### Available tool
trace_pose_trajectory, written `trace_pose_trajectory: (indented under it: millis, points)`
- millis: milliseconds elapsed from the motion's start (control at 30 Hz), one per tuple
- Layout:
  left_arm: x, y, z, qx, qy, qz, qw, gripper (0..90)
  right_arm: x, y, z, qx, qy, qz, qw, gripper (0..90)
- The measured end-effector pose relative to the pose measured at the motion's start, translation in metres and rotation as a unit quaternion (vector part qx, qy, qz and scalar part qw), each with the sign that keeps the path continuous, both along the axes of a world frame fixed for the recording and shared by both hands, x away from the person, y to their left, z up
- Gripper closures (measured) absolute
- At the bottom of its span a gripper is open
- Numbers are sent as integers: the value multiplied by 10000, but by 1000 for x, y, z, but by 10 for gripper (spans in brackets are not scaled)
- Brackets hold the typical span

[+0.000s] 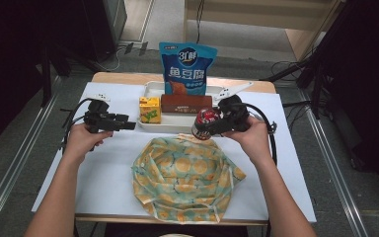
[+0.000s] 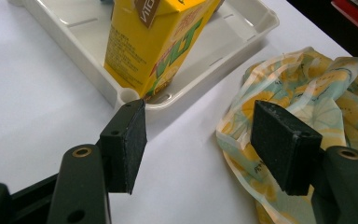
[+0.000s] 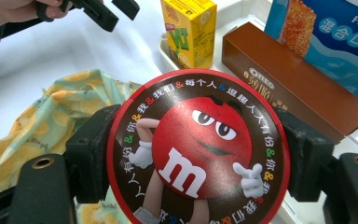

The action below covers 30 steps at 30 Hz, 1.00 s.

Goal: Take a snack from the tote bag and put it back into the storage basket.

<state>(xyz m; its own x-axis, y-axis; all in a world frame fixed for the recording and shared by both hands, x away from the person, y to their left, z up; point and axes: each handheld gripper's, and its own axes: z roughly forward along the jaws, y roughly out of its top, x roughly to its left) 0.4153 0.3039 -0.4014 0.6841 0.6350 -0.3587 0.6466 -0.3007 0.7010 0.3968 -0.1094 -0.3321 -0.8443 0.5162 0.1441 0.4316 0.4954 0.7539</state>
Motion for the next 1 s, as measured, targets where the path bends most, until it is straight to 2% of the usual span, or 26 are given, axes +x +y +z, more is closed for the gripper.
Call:
trace_pose_trajectory:
  millis: [467, 1000]
  points:
    - [0, 1, 0, -15, -19, -18, 10000, 365, 20, 2, -5, 6, 32, -173, 9998, 259]
    - [-5, 2, -2, 22, -50, -33, 10000, 366, 45, -7, -11, 27, 41, -379, 9993, 259]
